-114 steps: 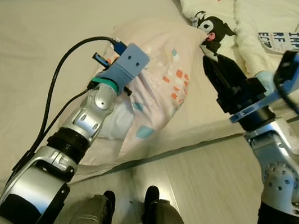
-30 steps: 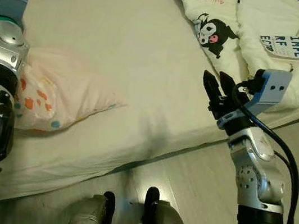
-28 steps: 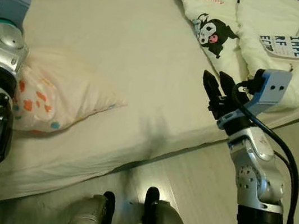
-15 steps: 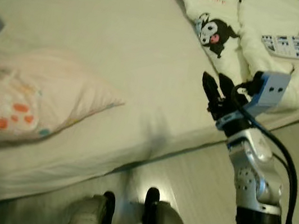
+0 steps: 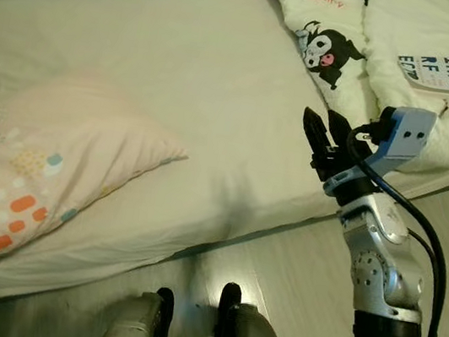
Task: Clean up the room
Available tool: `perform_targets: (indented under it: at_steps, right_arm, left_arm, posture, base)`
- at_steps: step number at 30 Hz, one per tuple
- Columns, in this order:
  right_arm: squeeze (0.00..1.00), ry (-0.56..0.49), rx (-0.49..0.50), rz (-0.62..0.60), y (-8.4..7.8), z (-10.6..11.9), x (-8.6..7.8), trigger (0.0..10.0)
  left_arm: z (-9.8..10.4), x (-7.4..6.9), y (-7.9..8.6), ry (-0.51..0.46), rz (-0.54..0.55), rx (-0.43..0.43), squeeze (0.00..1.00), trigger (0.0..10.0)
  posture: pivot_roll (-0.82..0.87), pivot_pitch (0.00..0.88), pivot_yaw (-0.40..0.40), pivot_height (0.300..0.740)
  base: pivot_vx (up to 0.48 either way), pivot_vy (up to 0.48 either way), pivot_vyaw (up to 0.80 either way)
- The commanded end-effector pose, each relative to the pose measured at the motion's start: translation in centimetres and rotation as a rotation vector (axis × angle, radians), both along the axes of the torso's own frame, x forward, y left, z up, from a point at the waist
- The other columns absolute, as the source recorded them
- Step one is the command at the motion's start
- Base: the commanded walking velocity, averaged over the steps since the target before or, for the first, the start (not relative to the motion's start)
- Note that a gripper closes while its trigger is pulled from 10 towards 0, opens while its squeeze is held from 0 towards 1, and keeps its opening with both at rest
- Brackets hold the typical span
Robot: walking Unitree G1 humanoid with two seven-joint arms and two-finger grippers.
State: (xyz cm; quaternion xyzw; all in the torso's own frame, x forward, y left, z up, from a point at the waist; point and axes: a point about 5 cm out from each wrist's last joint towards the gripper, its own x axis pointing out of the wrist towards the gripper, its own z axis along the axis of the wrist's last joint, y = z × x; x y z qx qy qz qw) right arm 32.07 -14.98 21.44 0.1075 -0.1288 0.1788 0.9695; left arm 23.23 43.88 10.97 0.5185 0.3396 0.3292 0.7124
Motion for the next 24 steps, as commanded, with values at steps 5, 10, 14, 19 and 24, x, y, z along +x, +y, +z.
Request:
perform_targets:
  at_steps: [5,10,14,19,24]
  right_arm:
    - [0.0,0.013,0.004,-0.004,-0.2,-0.5,-0.2,10.0]
    - [0.0,0.012,0.006,0.0,-0.1,-0.5,-0.3,10.0]
    - [0.0,0.012,0.007,0.005,0.0,-0.4,-0.3,10.0]
    - [0.0,0.009,0.009,0.005,0.0,-0.4,-0.2,10.0]
    - [0.0,0.009,0.008,0.006,0.0,-0.3,-0.2,10.0]
  left_arm:
    - [-1.4,-2.4,0.6,0.219,-0.086,0.185,0.0,10.0]
    - [-2.7,-3.4,0.4,0.367,-0.163,0.22,0.0,10.0]
    - [-4.3,-4.2,-0.1,0.495,-0.213,0.192,0.0,10.0]
    - [-4.5,-3.8,-0.6,0.466,-0.223,0.176,0.0,10.0]
    - [-1.3,-1.3,-0.6,0.179,-0.193,0.301,0.0,10.0]
  posture:
    - [-0.03,0.238,0.094,0.74]
    - [-0.03,0.239,0.089,0.74]
    - [-0.03,0.239,0.09,0.74]
    - [-0.03,0.238,0.089,0.74]
    - [-0.03,0.236,0.084,0.74]
  base:
    - [0.0,0.0,0.0]
    - [0.0,0.0,0.0]
    - [0.0,0.0,0.0]
    - [0.0,0.0,0.0]
    - [0.0,0.0,0.0]
